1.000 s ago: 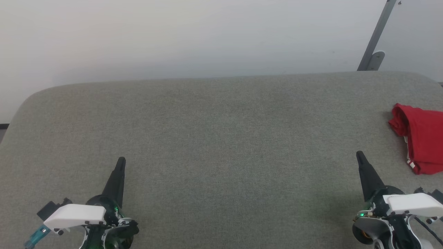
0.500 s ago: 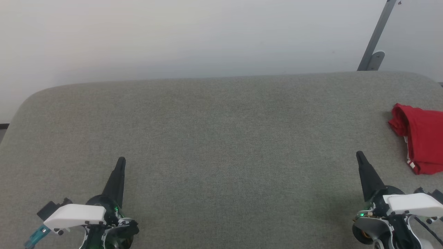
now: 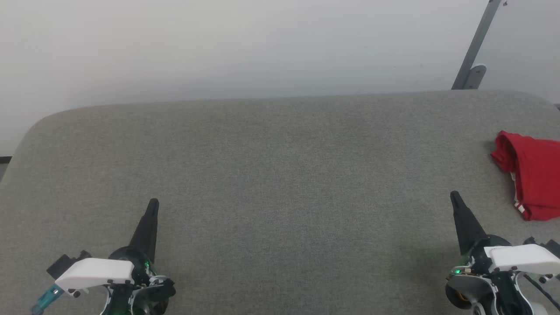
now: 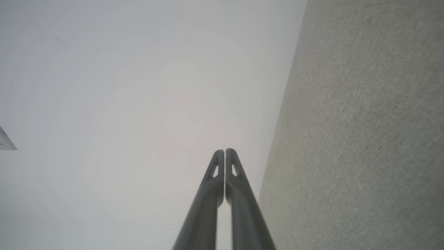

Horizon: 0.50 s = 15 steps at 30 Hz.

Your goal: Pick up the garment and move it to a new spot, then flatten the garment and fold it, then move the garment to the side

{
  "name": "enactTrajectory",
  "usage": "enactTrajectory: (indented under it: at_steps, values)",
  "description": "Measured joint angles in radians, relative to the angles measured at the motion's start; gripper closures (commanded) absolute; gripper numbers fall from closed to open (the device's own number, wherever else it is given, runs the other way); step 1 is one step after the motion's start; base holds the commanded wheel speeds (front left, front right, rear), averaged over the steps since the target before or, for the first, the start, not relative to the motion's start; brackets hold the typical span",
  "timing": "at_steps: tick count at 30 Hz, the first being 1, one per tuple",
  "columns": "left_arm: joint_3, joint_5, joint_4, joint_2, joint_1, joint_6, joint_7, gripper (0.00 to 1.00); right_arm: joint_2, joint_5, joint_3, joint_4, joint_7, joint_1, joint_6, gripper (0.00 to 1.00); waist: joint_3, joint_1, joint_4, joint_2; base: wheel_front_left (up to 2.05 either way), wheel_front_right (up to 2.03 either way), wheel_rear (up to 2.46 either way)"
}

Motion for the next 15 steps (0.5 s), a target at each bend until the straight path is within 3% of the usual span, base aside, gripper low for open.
enactTrajectory:
  at_steps: [15]
  values:
    - [0.0,0.0,0.0,0.0,0.0,0.0,0.0,1.0,0.0,0.0,0.0,0.0,0.0,0.0,0.0,1.0,0.0,0.0,0.0,0.0,0.0,0.0,0.0]
